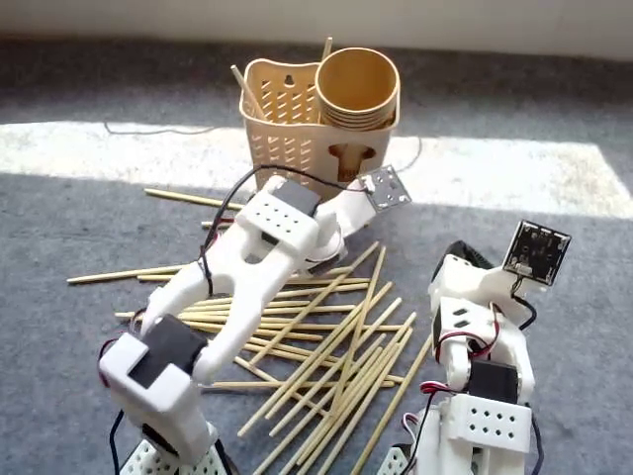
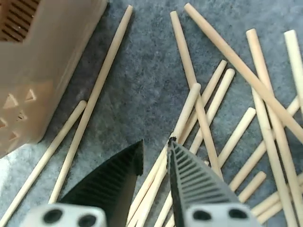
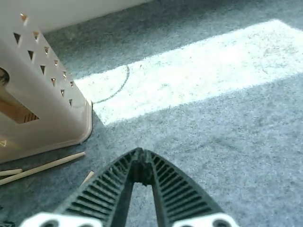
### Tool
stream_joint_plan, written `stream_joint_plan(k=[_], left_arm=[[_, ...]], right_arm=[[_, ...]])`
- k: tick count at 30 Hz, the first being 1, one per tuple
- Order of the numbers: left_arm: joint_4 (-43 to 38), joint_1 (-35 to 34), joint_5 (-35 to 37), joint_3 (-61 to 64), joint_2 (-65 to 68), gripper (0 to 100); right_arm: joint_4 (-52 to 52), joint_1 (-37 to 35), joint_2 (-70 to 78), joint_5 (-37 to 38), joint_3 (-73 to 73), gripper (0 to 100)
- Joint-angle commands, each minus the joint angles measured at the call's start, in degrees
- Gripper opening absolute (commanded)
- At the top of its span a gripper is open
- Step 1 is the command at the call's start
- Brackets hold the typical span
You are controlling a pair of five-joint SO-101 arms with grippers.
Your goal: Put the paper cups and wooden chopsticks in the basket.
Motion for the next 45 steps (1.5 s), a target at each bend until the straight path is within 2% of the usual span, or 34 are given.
stream_joint_plan(k=[1, 6, 16, 28, 34, 45], left_arm=[[0.9, 2.1, -2.0, -6.4, 3.4, 9], [5.2, 4.4, -2.9, -12.6, 8.7, 9], [12.8, 4.2, -3.0, -20.6, 11.9, 9], [12.4, 3.9, -2.8, -21.1, 17.5, 9], [12.4, 4.4, -2.9, -20.8, 17.9, 1], [15.0, 4.4, -2.5, -21.1, 14.4, 1]], right_arm=[[-1.8, 0.5, -0.8, -0.7, -0.3, 0.5], [-3.4, 0.6, -0.6, -0.6, -0.2, 0.5], [-3.5, 0.6, -0.6, -0.5, -0.2, 0.5], [-3.5, 0.6, -0.6, -0.4, -0.2, 0.5], [-3.5, 0.6, -0.6, -0.4, -0.2, 0.5], [-3.5, 0.6, -0.6, -0.4, -0.2, 0.5]])
